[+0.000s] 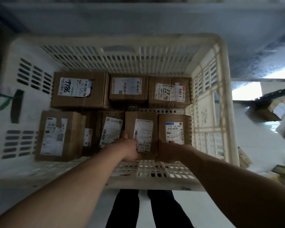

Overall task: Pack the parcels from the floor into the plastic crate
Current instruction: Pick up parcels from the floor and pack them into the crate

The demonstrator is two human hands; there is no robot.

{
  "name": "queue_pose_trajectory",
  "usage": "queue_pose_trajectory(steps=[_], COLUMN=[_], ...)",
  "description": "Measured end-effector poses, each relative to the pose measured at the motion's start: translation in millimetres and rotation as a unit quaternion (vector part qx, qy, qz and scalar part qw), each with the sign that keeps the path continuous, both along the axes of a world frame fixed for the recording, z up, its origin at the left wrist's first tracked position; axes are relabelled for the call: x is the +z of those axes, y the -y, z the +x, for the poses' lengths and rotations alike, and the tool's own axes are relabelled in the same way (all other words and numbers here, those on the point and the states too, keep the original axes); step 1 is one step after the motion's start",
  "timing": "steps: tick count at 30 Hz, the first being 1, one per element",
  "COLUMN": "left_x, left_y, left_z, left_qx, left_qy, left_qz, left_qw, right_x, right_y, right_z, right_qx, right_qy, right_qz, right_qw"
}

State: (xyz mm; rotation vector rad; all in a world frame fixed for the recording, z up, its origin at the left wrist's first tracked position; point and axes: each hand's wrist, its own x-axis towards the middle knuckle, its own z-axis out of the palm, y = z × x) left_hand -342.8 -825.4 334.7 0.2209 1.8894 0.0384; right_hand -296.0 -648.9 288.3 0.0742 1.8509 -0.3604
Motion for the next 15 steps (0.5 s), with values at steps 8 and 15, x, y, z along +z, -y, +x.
queue_pose_trajectory(steps=[8, 15], left_x=[42.1, 93.2], left_y=[-5.7, -23.4], left_z=[-8.0, -13.1], left_qx=[0.012, 0.064], left_qy=[-0.121, -0.189], left_qz=[0.124, 0.23], left_qw=[0.985, 0.952], right_x=[94.8, 155.4], right_y=[7.3, 11.1], right_z=[1.2, 15.2], right_qx=[-0.221, -0.373], right_qy=[-0.181, -0.353], right_qz=[-0.025, -0.04], right_qw=[0.958, 0.857])
